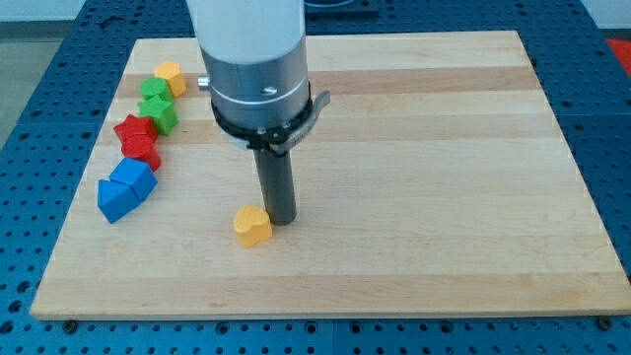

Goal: Slide the yellow heart towards bottom left

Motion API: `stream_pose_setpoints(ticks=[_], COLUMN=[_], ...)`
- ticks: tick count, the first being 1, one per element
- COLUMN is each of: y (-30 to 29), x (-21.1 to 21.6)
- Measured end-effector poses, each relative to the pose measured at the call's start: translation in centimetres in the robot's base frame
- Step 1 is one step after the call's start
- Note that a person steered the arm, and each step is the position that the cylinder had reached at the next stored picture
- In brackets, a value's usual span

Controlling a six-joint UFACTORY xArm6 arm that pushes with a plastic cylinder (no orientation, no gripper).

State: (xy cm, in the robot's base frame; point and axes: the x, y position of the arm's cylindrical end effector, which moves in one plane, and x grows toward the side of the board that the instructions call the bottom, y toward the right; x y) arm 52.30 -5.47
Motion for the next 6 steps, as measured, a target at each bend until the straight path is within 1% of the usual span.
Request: stream_pose_setpoints(ticks=[2, 4, 5, 6], y=[-0.7, -5.5, -4.8, -1.9], x=[0.1, 1.7, 1.8, 2.2])
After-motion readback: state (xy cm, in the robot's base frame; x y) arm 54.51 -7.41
